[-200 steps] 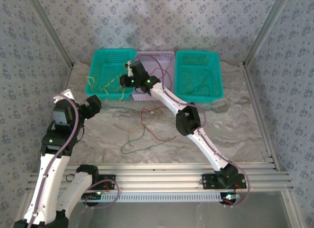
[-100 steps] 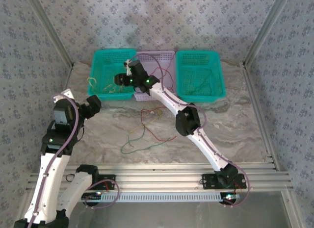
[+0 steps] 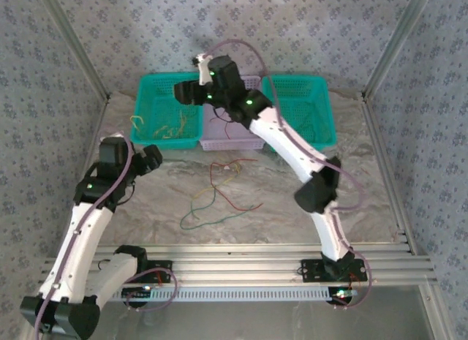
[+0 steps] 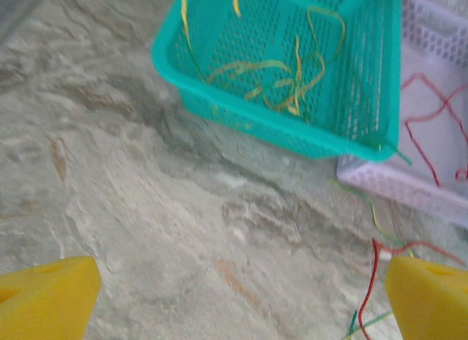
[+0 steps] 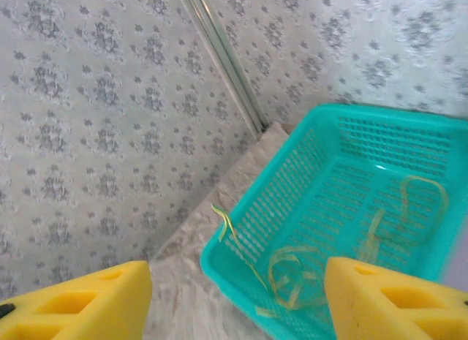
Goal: Untangle the cables
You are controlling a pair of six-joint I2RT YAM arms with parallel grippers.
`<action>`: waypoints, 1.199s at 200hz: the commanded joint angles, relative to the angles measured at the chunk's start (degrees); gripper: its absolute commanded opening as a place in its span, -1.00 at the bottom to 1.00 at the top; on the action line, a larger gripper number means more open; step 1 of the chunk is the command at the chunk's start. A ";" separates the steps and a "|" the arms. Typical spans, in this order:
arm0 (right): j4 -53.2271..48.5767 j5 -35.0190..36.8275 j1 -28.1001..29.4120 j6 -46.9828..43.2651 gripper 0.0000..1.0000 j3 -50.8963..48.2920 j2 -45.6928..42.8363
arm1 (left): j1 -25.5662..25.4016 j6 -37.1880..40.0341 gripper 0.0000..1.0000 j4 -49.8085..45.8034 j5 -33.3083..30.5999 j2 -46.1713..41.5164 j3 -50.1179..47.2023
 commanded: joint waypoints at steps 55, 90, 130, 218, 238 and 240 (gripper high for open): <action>5.04 5.55 4.76 -0.14 0.29 -50.34 -24.91 | -2.75 -0.67 0.99 -7.26 1.77 0.30 -0.36; 9.42 4.74 6.47 3.18 0.24 -57.29 -22.47 | -2.75 -0.55 0.99 -8.80 1.91 0.34 -1.51; 9.93 3.40 8.47 4.12 0.19 -52.98 -13.21 | -2.93 -1.06 0.99 -8.10 2.71 0.61 -2.22; 5.64 10.47 7.42 6.11 0.11 -44.75 -1.10 | -3.06 -1.16 0.99 -6.78 3.84 1.35 -2.75; 5.36 9.48 7.03 6.55 -0.03 -43.12 0.94 | -3.02 -1.25 0.99 -6.41 4.08 1.53 -3.00; 5.32 9.28 7.01 6.54 -0.05 -42.91 1.15 | -3.02 -1.23 0.99 -6.42 4.04 1.53 -3.01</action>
